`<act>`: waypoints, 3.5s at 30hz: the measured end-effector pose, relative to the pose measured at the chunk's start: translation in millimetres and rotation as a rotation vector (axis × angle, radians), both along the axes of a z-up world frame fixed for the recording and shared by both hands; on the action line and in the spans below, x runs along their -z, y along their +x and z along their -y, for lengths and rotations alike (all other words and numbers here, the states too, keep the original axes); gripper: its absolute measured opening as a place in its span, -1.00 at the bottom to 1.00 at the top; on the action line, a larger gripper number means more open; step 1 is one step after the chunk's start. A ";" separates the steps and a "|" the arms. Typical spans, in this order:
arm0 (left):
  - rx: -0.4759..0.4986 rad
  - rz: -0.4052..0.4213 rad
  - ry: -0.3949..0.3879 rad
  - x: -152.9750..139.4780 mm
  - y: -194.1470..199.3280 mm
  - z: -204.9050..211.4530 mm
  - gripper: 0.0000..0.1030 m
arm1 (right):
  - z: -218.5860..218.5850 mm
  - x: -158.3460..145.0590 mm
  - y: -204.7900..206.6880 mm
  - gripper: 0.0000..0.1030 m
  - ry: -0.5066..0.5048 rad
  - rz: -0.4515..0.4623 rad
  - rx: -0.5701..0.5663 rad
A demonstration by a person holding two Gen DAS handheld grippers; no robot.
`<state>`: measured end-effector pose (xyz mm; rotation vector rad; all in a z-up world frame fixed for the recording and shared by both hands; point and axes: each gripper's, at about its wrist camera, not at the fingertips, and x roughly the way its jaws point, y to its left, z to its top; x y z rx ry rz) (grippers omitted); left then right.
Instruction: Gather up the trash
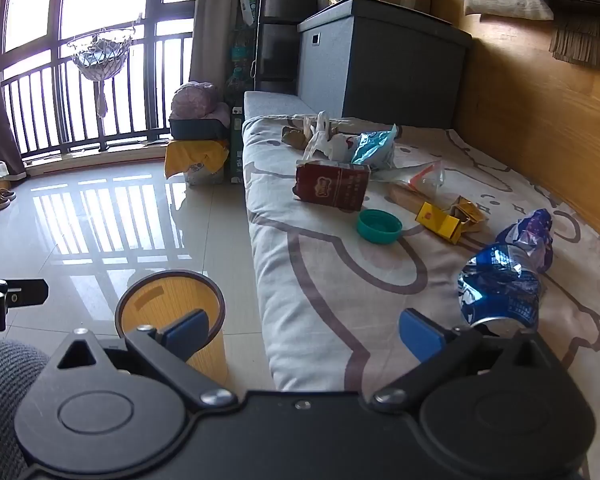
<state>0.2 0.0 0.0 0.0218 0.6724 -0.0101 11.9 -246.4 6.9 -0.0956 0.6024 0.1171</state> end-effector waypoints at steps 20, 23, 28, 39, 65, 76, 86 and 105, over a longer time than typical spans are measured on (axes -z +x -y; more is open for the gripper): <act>0.000 0.003 0.001 0.0 -0.2 -0.1 1.00 | -0.1 0.0 -0.2 0.99 0.001 0.001 0.000; 0.000 0.003 0.000 0.0 -0.1 0.0 1.00 | 0.0 0.0 -0.2 0.99 0.001 0.001 0.000; 0.000 0.003 0.000 0.0 -0.1 0.0 1.00 | 0.0 0.0 -0.2 0.99 0.001 0.001 0.000; 0.000 0.002 -0.001 0.0 -0.2 0.0 1.00 | 0.0 0.0 -0.3 0.99 0.000 0.002 0.000; 0.000 0.002 -0.003 -0.1 -0.1 -0.1 1.00 | -0.2 0.4 0.2 0.99 0.000 0.002 0.000; 0.000 0.002 -0.003 -0.1 -0.1 -0.1 1.00 | 0.0 0.9 0.8 0.99 0.000 0.002 -0.001; 0.000 0.001 -0.004 -0.1 -0.1 -0.1 1.00 | -0.3 1.0 0.9 0.99 0.000 0.001 -0.001; -0.015 0.032 0.000 -10.6 -3.8 -0.4 1.00 | 2.5 -4.0 -0.9 1.00 -0.014 0.020 -0.003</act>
